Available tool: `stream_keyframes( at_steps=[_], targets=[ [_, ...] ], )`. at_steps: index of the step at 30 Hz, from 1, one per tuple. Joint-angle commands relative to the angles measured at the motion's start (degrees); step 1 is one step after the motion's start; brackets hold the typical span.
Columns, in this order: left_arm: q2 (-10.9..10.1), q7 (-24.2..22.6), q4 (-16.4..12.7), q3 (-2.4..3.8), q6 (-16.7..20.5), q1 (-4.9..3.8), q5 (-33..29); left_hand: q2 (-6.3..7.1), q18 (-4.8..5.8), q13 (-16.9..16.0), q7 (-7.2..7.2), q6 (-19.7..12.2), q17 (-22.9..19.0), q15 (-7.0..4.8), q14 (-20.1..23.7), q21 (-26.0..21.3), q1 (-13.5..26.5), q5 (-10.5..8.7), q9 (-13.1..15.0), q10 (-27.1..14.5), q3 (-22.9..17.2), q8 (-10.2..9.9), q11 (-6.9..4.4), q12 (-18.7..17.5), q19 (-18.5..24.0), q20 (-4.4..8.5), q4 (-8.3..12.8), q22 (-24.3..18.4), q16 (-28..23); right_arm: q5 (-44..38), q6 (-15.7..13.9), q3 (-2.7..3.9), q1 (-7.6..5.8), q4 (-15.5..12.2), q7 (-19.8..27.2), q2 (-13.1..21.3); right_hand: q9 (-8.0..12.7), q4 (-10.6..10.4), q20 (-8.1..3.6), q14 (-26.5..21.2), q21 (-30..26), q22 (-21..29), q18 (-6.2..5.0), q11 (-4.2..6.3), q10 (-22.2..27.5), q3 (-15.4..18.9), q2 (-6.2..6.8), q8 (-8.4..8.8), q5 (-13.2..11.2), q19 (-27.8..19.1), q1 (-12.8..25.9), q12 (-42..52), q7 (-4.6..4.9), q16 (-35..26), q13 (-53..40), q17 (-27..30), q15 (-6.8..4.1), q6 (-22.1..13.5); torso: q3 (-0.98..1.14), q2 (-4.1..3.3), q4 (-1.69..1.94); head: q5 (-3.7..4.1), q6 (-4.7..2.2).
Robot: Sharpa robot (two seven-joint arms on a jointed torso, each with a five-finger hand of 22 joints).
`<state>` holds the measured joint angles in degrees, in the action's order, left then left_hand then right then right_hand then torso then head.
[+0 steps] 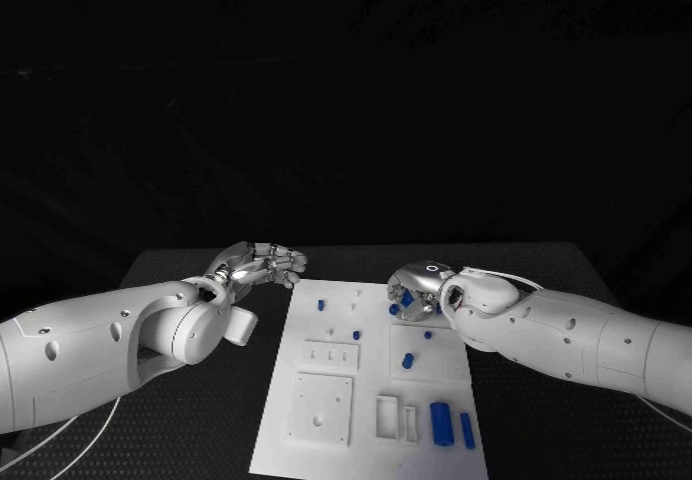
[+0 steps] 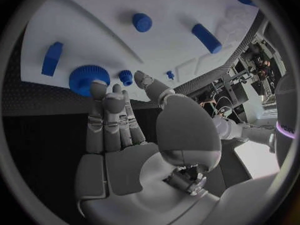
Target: Assemble the parts on the task board
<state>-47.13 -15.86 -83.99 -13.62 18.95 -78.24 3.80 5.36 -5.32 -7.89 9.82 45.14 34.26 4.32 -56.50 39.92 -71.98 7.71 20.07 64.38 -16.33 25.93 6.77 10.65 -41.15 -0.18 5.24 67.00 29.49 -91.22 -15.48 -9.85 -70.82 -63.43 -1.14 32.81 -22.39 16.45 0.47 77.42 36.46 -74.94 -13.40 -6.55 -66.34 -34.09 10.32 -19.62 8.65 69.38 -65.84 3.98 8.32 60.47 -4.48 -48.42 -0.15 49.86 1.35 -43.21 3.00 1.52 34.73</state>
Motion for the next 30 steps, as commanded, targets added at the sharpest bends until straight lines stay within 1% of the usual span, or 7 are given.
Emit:
stream_keyframes(
  at_steps=[1,5,7,9,17,21,30],
  targets=[
    [0.0,-0.4,-0.2,0.06,-1.2,-0.06,0.0,0.06,-0.34,0.1,0.39,-0.2,0.1,0.27,0.1,0.3,0.6,-0.18,0.1,0.0,-0.4,-0.2,0.39,-0.5,0.0,0.43,0.1,-0.1,-0.4,-2.3,0.1,-0.10,0.10,0.2,-0.6,-0.2,-0.1,-0.1,-0.21,-0.5,0.4,-1.4,-1.60,0.14,-0.2,-0.6,0.25,0.09,-0.4,-0.2,0.6,0.0,0.01,0.5,0.1,0.2,0.03,0.4,0.04,-0.68,0.09,0.07,-0.08],
    [0.0,-0.3,-0.2,0.06,-1.2,-0.06,-0.1,0.06,-0.26,0.1,0.40,-0.2,0.1,0.28,0.1,0.3,0.8,-0.20,0.1,0.0,-0.5,-0.3,0.39,-0.5,0.1,0.50,0.2,-0.2,-0.5,-2.5,0.0,-0.17,0.11,-0.1,-0.6,-0.2,-0.2,-0.1,-0.24,-0.6,0.7,-1.4,-1.60,0.19,-0.4,-1.0,0.26,0.05,-0.7,-0.2,0.5,0.0,0.09,0.8,0.1,0.4,-0.01,0.5,0.01,-0.97,0.07,0.03,-0.18],
    [0.0,-0.3,-0.2,0.06,-1.2,-0.06,-0.1,0.06,-0.24,0.1,0.40,-0.2,0.1,0.28,0.1,0.3,0.9,-0.21,0.1,0.0,-0.6,-0.3,0.40,-0.6,0.1,0.52,0.2,-0.2,-0.5,-2.5,0.0,-0.19,0.11,-0.3,-0.5,-0.3,-0.3,-0.1,-0.26,-0.6,0.8,-1.4,-1.60,0.24,-0.5,-1.3,0.20,0.01,-0.8,-0.2,0.5,0.1,0.12,0.9,0.1,0.5,-0.06,0.6,-0.01,-1.13,0.06,0.05,-0.46],
    [-0.1,-0.2,-0.4,0.07,-1.1,-0.07,-0.1,0.06,-0.23,0.1,0.40,-0.3,0.2,0.28,0.1,0.3,0.9,-0.21,0.1,0.0,-0.6,-0.3,0.40,-0.6,0.1,0.53,0.2,-0.2,-0.5,-2.5,0.1,-0.22,0.11,-0.4,-0.4,-0.4,-0.3,-0.2,-0.27,-0.6,0.9,-1.4,-1.60,0.27,-0.6,-1.5,0.19,0.00,-1.0,-0.2,0.5,0.1,0.13,1.1,0.1,0.5,-0.09,0.7,-0.05,-1.25,0.08,-0.22,-0.60],
    [0.0,-0.1,-0.4,0.07,-1.2,-0.07,-0.2,0.12,-0.13,0.1,0.42,-0.4,0.2,0.28,0.1,0.4,1.2,-0.25,0.1,-0.1,-0.7,-0.4,0.42,-0.8,0.1,0.64,0.3,-0.3,-0.6,-2.7,0.1,-0.79,0.14,0.0,-0.3,-0.7,-0.5,-0.3,-0.31,-0.7,1.3,-1.3,-1.60,0.69,-2.0,-2.4,0.01,-0.28,-2.1,-0.3,0.5,0.6,-0.07,1.6,-0.3,0.8,-0.50,1.3,-0.03,-1.75,0.17,-0.22,-0.19],
    [0.0,-0.1,-0.3,0.07,-1.3,-0.07,-0.2,0.13,-0.06,0.1,0.44,-0.4,0.3,0.28,0.1,0.4,1.3,-0.27,0.2,-0.2,-0.8,-0.4,0.44,-0.9,0.1,0.71,0.4,-0.3,-0.7,-3.2,0.1,-0.96,0.16,-0.3,-0.3,-0.7,-0.9,-0.5,-0.40,-0.8,1.9,-1.3,-1.60,1.26,-3.5,-4.6,-0.38,-0.79,-4.4,-0.4,0.2,1.0,-0.30,2.3,-0.9,1.5,-1.03,2.5,0.00,-1.82,0.13,-0.21,-0.06],
    [0.0,0.1,-0.3,0.07,-1.5,-0.07,-0.2,0.18,0.02,0.1,0.44,-0.5,0.4,0.27,0.0,0.5,1.5,-0.31,0.2,-0.2,-1.0,-0.5,0.44,-1.0,0.1,0.82,0.6,-0.4,-0.8,-5.0,0.2,-1.03,0.16,-0.7,-0.9,-0.8,-2.0,-0.9,-0.72,-0.9,3.1,-1.3,-1.60,2.50,-7.0,-9.9,-1.95,-2.18,-5.8,-0.3,-0.8,2.0,-0.99,3.6,-2.8,2.5,-2.23,5.7,0.07,-1.88,0.14,-0.17,0.11]
  ],
)
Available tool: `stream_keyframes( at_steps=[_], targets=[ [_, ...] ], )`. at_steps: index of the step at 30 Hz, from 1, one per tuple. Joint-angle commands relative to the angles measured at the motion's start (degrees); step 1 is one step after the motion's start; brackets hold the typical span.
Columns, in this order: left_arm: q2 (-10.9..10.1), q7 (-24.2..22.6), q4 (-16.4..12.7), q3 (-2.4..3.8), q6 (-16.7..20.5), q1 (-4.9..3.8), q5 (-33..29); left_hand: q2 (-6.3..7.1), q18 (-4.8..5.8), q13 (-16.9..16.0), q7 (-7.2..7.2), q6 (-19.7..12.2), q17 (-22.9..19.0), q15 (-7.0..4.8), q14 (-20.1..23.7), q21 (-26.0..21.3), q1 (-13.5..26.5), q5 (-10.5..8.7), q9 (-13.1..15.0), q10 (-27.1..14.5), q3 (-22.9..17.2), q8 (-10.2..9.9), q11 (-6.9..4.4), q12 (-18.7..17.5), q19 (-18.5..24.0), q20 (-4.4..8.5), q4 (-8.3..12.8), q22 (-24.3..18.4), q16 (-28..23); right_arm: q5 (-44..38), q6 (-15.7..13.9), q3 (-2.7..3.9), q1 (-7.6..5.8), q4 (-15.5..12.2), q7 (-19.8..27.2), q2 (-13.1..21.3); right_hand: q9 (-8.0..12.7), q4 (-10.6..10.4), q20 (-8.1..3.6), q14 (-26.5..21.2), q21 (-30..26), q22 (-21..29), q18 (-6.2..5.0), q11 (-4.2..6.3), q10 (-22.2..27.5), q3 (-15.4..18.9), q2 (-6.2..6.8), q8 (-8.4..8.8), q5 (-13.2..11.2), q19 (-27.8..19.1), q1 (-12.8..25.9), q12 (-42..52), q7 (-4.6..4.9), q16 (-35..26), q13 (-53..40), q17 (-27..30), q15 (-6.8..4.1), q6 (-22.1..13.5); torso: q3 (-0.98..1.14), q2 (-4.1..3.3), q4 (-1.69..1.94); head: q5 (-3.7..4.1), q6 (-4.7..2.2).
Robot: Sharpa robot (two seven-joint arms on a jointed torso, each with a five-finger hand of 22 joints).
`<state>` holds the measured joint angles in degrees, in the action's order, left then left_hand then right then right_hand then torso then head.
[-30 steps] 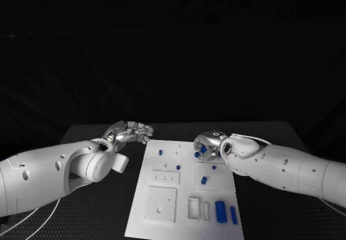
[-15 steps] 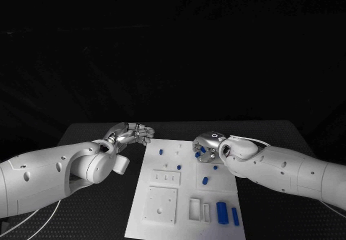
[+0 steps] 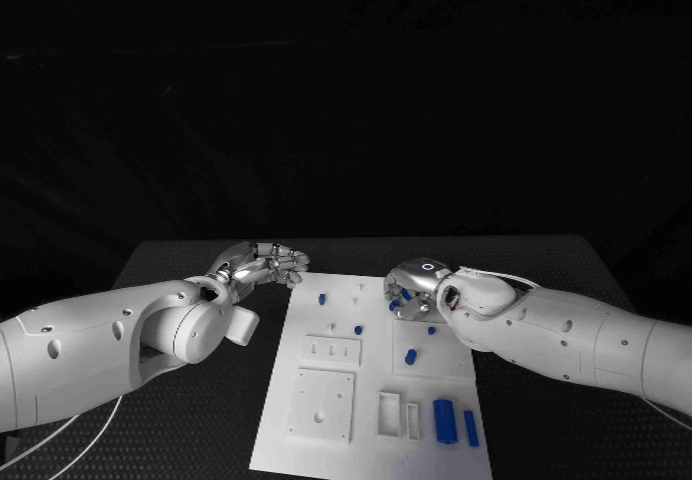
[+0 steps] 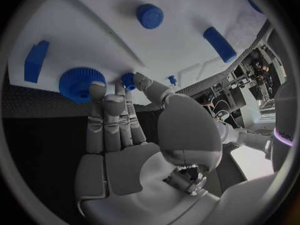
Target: Assemble the parts on the task board
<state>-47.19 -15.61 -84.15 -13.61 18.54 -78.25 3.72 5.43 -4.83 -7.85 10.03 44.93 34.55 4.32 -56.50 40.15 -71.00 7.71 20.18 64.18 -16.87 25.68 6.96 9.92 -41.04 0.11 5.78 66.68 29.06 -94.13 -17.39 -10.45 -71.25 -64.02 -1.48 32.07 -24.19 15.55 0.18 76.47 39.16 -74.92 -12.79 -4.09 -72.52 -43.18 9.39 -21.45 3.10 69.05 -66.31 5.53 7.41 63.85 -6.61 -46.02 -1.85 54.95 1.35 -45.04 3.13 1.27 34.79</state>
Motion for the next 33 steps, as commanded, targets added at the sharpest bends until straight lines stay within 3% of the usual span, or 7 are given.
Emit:
stream_keyframes(
  at_steps=[1,8,12,26,33],
  targets=[
    [0.0,-0.1,-0.1,0.06,-1.1,-0.07,-0.1,0.11,-0.45,0.1,0.23,-0.3,0.1,0.28,0.1,0.2,0.5,-0.31,0.1,0.0,-0.5,-0.3,0.24,-0.3,0.0,0.54,0.1,-0.1,-0.4,-2.3,1.9,-0.43,0.59,-0.1,-0.7,0.0,-0.3,0.0,-0.48,0.0,0.5,-1.3,-2.21,0.18,-1.1,-1.3,-1.15,-0.53,-0.3,0.1,-0.4,0.6,-0.15,0.4,-0.9,0.1,-0.67,0.9,0.07,-0.05,0.02,0.09,0.05],
    [0.0,0.0,-0.1,0.06,-1.3,-0.07,-0.1,0.19,-0.36,0.1,0.25,-0.3,0.1,0.29,0.1,0.3,0.7,-0.40,0.1,-0.1,-0.6,-0.3,0.25,-0.4,0.0,0.60,0.2,-0.2,-0.5,-3.1,0.6,-0.44,0.59,-0.2,-1.2,0.0,-1.1,0.2,-0.68,-0.1,1.4,-1.4,-2.21,0.86,-2.6,-3.1,-2.10,-1.36,-0.3,0.3,-0.8,1.1,-0.68,1.3,-1.8,0.2,-1.36,2.4,0.10,-0.09,0.00,0.05,-0.11],
    [0.0,0.1,-0.1,0.06,-1.3,-0.07,-0.1,0.21,-0.32,0.1,0.23,-0.4,0.2,0.30,0.1,0.3,0.8,-0.43,0.1,-0.1,-0.7,-0.3,0.23,-0.5,0.0,0.64,0.3,-0.2,-0.6,-4.1,-2.0,-0.44,0.59,-0.6,-2.9,0.0,-1.4,0.4,-0.73,-0.2,1.8,-1.4,-2.21,1.10,-3.1,-3.3,-2.19,-1.55,-0.3,0.4,-0.6,1.2,-0.86,1.7,-2.2,0.2,-1.60,2.7,0.09,-0.15,-0.01,0.08,-0.26],
    [-0.1,0.0,-0.2,0.06,-1.2,-0.07,-0.1,0.28,-0.19,0.1,0.26,-0.5,0.3,0.32,0.1,0.4,1.1,-0.48,0.2,-0.2,-1.0,-0.5,0.27,-0.7,0.1,0.73,0.7,-0.3,-0.7,-5.9,-9.1,-0.38,0.37,-3.3,-7.6,0.3,-2.0,0.5,-0.84,-0.4,2.5,-1.3,-2.21,1.62,-4.2,-3.6,-1.69,-1.98,-0.3,0.5,-0.4,1.4,-1.27,2.3,-3.1,0.5,-2.12,3.6,0.02,-0.18,0.04,0.44,-1.14],
    [-0.1,0.0,-0.1,0.06,-1.2,-0.07,-0.1,0.27,-0.15,0.1,0.28,-0.6,0.4,0.33,0.1,0.4,1.2,-0.48,0.2,-0.2,-1.1,-0.5,0.28,-0.8,0.1,0.75,0.8,-0.4,-0.8,-7.8,-12.5,-0.36,0.18,-3.1,-10.9,-1.2,-2.2,0.4,-0.87,-0.4,2.8,-1.3,-2.21,1.70,-4.4,-3.8,-1.29,-2.06,-0.3,0.6,-0.5,1.4,-1.38,2.5,-3.3,0.5,-2.20,3.9,0.04,-0.24,0.09,0.47,-1.38]
  ],
)
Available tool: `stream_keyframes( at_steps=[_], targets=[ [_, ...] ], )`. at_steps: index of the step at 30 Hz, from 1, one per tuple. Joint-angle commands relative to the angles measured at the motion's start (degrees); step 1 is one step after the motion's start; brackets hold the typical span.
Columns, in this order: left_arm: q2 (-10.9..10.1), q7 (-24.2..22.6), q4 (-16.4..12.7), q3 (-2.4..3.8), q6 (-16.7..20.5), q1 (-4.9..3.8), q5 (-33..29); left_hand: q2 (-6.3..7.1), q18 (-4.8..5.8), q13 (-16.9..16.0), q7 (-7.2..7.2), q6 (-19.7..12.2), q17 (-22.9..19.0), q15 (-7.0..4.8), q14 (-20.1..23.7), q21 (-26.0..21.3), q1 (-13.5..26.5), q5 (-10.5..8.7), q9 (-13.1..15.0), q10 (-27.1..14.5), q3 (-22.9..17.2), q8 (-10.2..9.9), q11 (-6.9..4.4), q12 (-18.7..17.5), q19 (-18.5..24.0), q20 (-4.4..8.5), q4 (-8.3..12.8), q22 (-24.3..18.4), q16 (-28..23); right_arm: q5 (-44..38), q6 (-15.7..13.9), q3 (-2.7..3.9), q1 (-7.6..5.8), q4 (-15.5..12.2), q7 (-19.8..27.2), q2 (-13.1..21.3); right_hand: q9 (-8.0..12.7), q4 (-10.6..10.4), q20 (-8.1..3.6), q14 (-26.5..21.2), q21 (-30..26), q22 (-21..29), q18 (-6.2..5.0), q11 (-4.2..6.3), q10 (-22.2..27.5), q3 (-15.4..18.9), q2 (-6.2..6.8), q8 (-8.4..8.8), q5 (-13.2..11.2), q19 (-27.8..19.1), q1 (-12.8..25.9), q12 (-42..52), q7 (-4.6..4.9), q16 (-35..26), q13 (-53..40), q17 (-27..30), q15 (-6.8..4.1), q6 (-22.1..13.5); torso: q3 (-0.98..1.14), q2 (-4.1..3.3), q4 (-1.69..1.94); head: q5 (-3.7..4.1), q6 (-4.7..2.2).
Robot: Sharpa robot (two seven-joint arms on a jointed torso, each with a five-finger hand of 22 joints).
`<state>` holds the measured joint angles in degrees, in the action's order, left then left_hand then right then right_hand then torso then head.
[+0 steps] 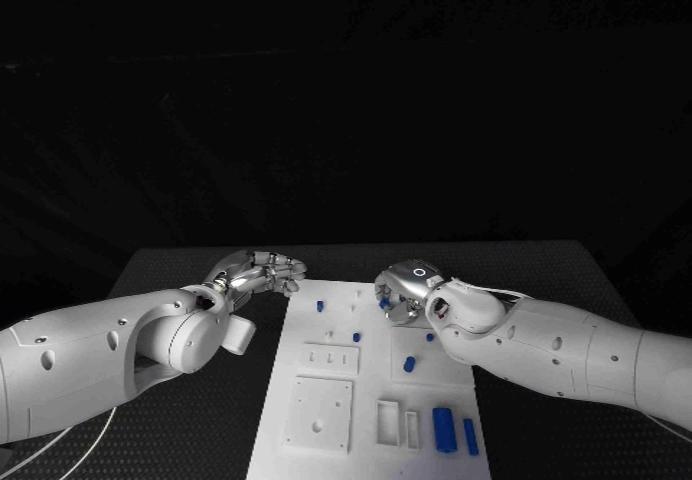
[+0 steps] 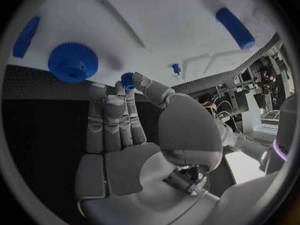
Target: Assemble the parts on the task board
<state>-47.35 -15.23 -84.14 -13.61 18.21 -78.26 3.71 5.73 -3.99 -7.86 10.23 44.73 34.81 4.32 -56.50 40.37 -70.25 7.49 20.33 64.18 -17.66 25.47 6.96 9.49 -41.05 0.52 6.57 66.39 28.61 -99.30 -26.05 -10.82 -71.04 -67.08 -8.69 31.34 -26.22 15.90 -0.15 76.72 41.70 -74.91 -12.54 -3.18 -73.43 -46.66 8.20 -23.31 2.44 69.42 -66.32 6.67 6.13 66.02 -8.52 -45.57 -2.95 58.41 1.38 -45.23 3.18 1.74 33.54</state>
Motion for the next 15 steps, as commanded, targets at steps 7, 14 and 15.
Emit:
stream_keyframes(
  at_steps=[7,14,15],
  targets=[
    [0.3,-0.4,0.2,0.07,-0.9,-0.06,-0.1,-0.05,-0.94,0.1,0.10,-0.4,0.1,0.34,0.1,0.2,0.6,-0.26,0.1,-0.2,-0.4,-0.3,0.31,-0.4,0.2,0.35,0.1,-0.1,-0.5,-3.5,-4.9,0.02,-0.21,0.7,-5.3,-2.1,-0.2,-0.1,-0.53,-0.6,0.4,-1.2,-2.46,0.81,-3.5,-0.5,0.11,-0.22,0.3,0.3,-0.6,0.2,-0.16,0.4,-1.5,0.1,-1.12,0.6,-0.01,-0.09,0.24,0.82,-0.90],
    [0.9,-0.4,0.6,0.12,-1.0,-0.08,-0.1,-0.08,-0.91,0.1,0.10,-0.4,0.2,0.35,0.1,0.2,0.7,-0.25,0.1,-0.2,-0.5,-0.3,0.32,-0.5,0.2,0.36,0.2,-0.2,-0.5,-3.6,-4.9,0.03,-0.33,2.7,-5.6,-4.4,-0.3,-0.3,-0.51,-0.7,0.4,-1.2,-2.46,0.82,-3.5,-0.6,0.29,-0.21,0.3,0.3,-0.6,0.1,-0.19,0.5,-1.5,0.2,-1.13,0.6,0.08,-0.20,0.11,0.13,-1.01],
    [1.0,-0.3,0.7,0.13,-1.1,-0.08,-0.1,-0.08,-0.91,0.1,0.10,-0.4,0.2,0.35,0.1,0.2,0.7,-0.25,0.1,-0.2,-0.5,-0.3,0.32,-0.5,0.2,0.36,0.2,-0.2,-0.5,-3.7,-4.9,0.03,-0.33,2.9,-6.0,-4.7,-0.3,-0.3,-0.51,-0.7,0.4,-1.2,-2.46,0.82,-3.5,-0.6,0.29,-0.21,0.3,0.3,-0.6,0.1,-0.19,0.5,-1.5,0.2,-1.13,0.6,0.12,-0.22,0.15,0.15,-0.95]
  ],
)
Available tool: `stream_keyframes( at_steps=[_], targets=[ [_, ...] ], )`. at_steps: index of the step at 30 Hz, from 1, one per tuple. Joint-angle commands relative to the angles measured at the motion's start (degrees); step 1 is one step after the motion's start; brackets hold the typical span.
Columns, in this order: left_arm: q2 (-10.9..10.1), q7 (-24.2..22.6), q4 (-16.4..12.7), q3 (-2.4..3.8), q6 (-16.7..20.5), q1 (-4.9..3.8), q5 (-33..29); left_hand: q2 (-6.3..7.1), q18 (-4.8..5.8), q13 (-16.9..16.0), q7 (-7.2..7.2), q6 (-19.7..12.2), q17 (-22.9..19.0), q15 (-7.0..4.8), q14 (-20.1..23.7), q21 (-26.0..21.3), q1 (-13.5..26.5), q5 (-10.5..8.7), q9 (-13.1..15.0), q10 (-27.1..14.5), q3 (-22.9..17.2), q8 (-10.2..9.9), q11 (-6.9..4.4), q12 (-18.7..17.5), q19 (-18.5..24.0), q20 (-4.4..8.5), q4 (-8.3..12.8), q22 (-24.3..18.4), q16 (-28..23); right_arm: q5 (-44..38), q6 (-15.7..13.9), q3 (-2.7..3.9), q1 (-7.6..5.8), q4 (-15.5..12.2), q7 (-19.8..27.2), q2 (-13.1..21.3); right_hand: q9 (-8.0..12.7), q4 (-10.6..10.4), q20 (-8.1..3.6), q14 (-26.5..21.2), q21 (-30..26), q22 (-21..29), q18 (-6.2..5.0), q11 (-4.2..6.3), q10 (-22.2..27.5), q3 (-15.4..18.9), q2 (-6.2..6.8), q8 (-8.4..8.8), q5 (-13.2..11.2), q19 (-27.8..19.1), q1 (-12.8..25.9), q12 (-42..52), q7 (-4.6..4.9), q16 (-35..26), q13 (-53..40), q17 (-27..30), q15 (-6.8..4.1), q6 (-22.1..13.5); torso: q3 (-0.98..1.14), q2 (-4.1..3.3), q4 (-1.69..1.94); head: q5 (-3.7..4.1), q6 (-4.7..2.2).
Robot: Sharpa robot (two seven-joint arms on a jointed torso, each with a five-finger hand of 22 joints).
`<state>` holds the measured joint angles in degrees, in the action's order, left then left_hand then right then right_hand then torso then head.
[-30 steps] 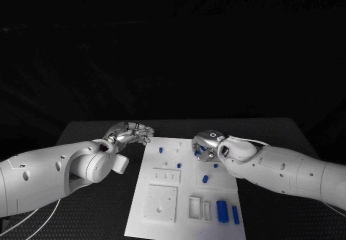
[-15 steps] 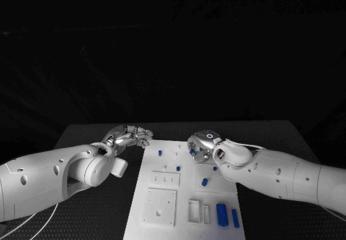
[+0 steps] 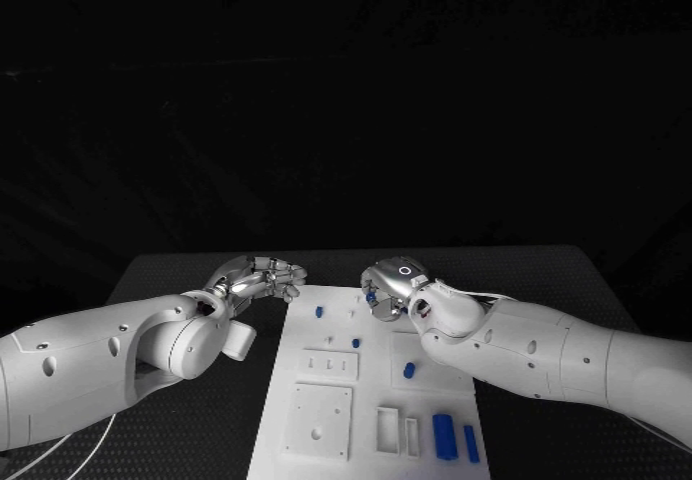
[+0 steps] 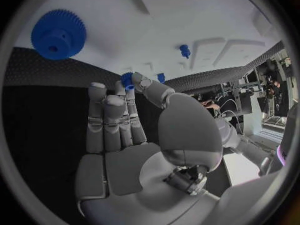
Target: Assemble the parts on the task board
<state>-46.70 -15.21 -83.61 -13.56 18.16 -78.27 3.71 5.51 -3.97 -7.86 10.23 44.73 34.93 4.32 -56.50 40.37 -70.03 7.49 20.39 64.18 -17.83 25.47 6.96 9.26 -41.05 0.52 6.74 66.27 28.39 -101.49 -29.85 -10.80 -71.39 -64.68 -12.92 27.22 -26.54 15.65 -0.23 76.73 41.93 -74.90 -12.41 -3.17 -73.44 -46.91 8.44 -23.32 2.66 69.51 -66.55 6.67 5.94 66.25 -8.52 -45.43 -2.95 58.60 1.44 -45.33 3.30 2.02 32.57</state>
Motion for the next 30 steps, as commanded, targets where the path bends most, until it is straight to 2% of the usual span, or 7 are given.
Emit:
stream_keyframes(
  at_steps=[1,4,7,10,15,25,30],
  targets=[
    [0.4,-0.4,0.2,0.07,-1.1,-0.08,-0.1,0.15,-0.94,0.1,0.10,-0.4,0.1,0.35,0.1,0.2,0.5,-0.25,0.1,-0.2,-0.3,-0.3,0.32,-0.2,0.2,0.37,0.0,-0.1,-0.3,-1.8,-1.3,0.01,0.02,0.8,-2.1,-0.9,0.0,-0.1,-0.43,-0.7,0.2,-1.2,-2.59,0.81,-3.5,-0.4,0.06,-0.20,0.1,0.2,-0.4,0.1,0.01,0.3,-1.5,0.1,-1.13,0.4,0.07,-0.15,0.09,-0.06,0.06],
    [0.5,-0.3,0.3,0.07,-1.1,-0.24,0.0,-0.04,-0.89,0.1,-0.01,-0.4,0.1,0.36,0.1,0.3,0.4,0.59,0.1,-0.3,-0.7,-0.4,0.19,-0.3,0.3,0.37,0.2,-0.1,-0.4,-1.8,-1.3,0.02,-0.11,1.2,-2.4,-1.4,0.0,-0.2,-0.43,-0.7,0.2,-1.2,-2.59,0.82,-3.6,-0.6,0.24,-0.18,0.1,0.2,-0.5,0.1,-0.01,0.3,-1.6,0.1,-1.14,0.5,0.13,-0.19,0.22,-0.25,0.10],
    [0.4,-0.4,0.1,0.09,-1.1,-0.42,0.1,-0.15,-0.82,0.1,-0.11,-0.5,0.3,0.36,0.1,0.4,0.7,1.41,0.2,-0.3,-1.1,-0.4,0.09,-0.5,0.3,0.40,0.8,-0.2,-0.5,-1.9,-1.3,0.02,-0.25,1.6,-2.5,-1.8,0.0,-0.4,-0.43,-0.7,0.3,-1.2,-2.59,0.83,-3.6,-0.8,0.41,-0.15,0.1,0.2,-0.5,0.1,-0.01,0.4,-1.7,0.2,-1.15,0.5,0.05,-0.46,0.40,-0.36,0.08],
    [0.4,-0.4,-0.1,0.10,-1.0,-0.62,0.1,-0.09,-0.79,0.1,-0.11,-0.5,0.3,0.36,0.1,0.4,0.8,1.36,0.2,-0.3,-1.1,-0.4,0.09,-0.6,0.3,0.40,0.9,-0.2,-0.6,-1.9,-1.2,0.02,-0.41,2.3,-2.6,-2.2,-0.1,-0.5,-0.43,-0.7,0.3,-1.2,-2.59,0.83,-3.6,-1.0,0.56,-0.12,0.1,0.2,-0.5,0.0,-0.01,0.5,-1.7,0.2,-1.14,0.5,0.00,-0.61,0.63,-0.14,0.48],
    [0.4,-0.4,-0.5,0.10,-0.9,-1.08,0.2,-0.04,-0.76,0.0,-0.14,-0.4,0.5,0.36,0.0,0.6,1.3,0.97,0.3,-0.2,-1.3,-0.4,0.06,-0.6,0.4,0.43,1.2,-0.3,-0.7,-1.8,-1.2,0.02,-0.43,2.6,-2.5,-2.7,-0.1,-0.7,-0.42,-0.7,0.3,-1.1,-2.59,0.81,-3.6,-1.2,0.70,-0.07,0.1,0.2,-0.6,-0.1,-0.01,0.5,-1.8,0.3,-1.13,0.5,-0.11,-1.05,0.97,0.01,0.28],
    [0.5,-0.4,-0.7,0.11,-0.8,-1.50,0.3,0.00,-0.75,0.0,-0.12,-0.5,0.6,0.35,0.0,0.7,1.6,0.79,0.4,-0.2,-1.5,-0.4,0.08,-0.8,0.4,0.46,1.6,-0.4,-0.8,-1.3,-0.7,0.02,-0.42,3.5,-2.0,-3.7,-0.2,-0.8,-0.41,-0.8,0.4,-1.1,-2.59,0.79,-3.5,-1.4,0.90,0.00,0.1,0.1,-0.6,-0.2,0.01,0.6,-1.9,0.4,-1.11,0.4,-0.08,-1.77,1.49,-0.14,0.45],
    [0.7,-0.4,-0.7,0.11,-0.7,-1.81,0.5,0.00,-0.75,0.0,-0.06,-0.5,0.6,0.35,0.0,0.7,1.7,0.75,0.5,-0.2,-1.6,-0.5,0.13,-0.8,0.4,0.47,1.7,-0.4,-0.9,-1.3,-0.5,0.02,-0.41,3.7,-2.0,-3.8,-0.2,-0.9,-0.41,-0.9,0.4,-1.1,-2.59,0.76,-3.5,-1.6,1.13,0.10,0.1,0.1,-0.6,-0.3,0.04,0.6,-1.9,0.5,-1.08,0.4,-0.16,-2.03,1.74,-0.34,0.92]
  ],
)
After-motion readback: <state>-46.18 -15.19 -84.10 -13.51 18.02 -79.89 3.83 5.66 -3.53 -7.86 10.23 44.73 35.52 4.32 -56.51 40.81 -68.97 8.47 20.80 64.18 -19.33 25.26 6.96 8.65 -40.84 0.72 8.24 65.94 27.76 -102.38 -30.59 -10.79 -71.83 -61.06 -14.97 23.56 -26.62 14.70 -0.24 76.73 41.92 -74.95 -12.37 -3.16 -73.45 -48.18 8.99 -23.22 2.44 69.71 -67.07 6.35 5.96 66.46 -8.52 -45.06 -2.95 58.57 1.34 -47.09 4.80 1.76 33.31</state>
